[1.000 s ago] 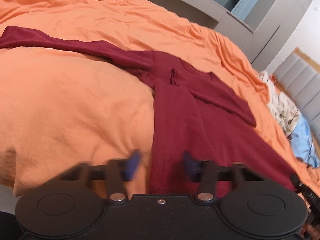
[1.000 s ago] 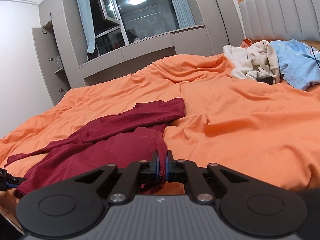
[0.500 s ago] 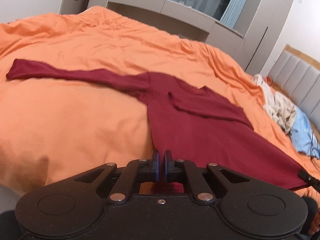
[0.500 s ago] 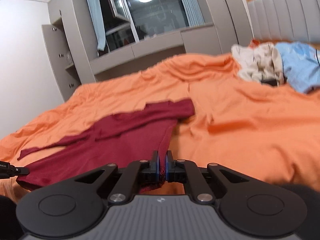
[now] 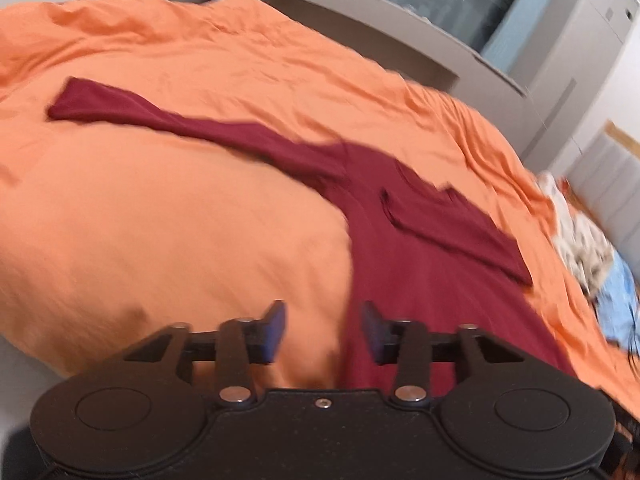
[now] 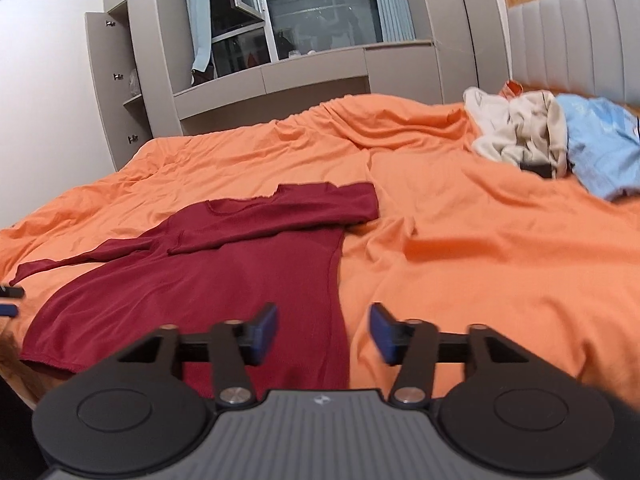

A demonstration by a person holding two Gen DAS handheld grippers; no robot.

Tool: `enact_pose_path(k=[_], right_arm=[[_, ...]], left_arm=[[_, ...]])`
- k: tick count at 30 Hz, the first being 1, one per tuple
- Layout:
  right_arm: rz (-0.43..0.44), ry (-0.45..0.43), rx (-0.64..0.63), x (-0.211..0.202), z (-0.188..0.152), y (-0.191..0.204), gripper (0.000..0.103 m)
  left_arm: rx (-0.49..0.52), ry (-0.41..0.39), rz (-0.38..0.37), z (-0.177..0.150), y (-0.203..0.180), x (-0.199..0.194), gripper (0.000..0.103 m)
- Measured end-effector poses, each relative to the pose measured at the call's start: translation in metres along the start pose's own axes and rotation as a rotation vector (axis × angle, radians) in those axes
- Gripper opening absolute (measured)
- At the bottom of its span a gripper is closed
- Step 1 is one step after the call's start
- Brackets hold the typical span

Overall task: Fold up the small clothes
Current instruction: 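Grasp the other sleeve cuff with the left tool and lift it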

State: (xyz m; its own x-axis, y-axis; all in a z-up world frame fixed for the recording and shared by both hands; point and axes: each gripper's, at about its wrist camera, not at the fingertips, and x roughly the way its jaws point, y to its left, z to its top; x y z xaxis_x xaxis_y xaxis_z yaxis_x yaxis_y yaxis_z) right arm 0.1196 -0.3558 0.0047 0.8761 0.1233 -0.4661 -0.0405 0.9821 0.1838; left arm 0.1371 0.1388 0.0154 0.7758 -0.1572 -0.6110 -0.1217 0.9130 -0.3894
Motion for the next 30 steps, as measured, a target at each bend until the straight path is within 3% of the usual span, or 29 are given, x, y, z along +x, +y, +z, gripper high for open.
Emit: enact_pose_path(k=[1,3,6,13,17,22,26,30], right_arm=[[0.001,-0.009,-0.009,0.002,0.004,0.000,0.074],[0.013,-0.025,-0.030,0.008,0.013,0.001,0.090],[0.038,-0.044,-0.076,0.020,0.028,0.006,0.103],[0.073,-0.031,-0.184,0.062,0.058,0.027,0.103],[0.065,-0.022,-0.265,0.087,0.072,0.040,0.103],[0.061,-0.022,-0.360,0.129,0.088,0.055,0.103],[0.088,0.015,-0.381,0.165,0.096,0.056,0.103],[0.114,0.021,-0.387,0.192,0.096,0.053,0.103]], left_arm=[[-0.016,-0.028,0.020,0.008,0.005,-0.001,0.062],[-0.047,-0.073,0.064,0.021,0.016,-0.004,0.082],[-0.104,-0.138,0.142,0.045,0.041,-0.002,0.095],[-0.271,-0.187,0.283,0.101,0.110,0.019,0.101],[-0.336,-0.200,0.290,0.125,0.134,0.034,0.102],[-0.400,-0.179,0.284,0.144,0.155,0.061,0.102],[-0.456,-0.159,0.332,0.151,0.173,0.084,0.102],[-0.534,-0.246,0.388,0.153,0.185,0.090,0.100]])
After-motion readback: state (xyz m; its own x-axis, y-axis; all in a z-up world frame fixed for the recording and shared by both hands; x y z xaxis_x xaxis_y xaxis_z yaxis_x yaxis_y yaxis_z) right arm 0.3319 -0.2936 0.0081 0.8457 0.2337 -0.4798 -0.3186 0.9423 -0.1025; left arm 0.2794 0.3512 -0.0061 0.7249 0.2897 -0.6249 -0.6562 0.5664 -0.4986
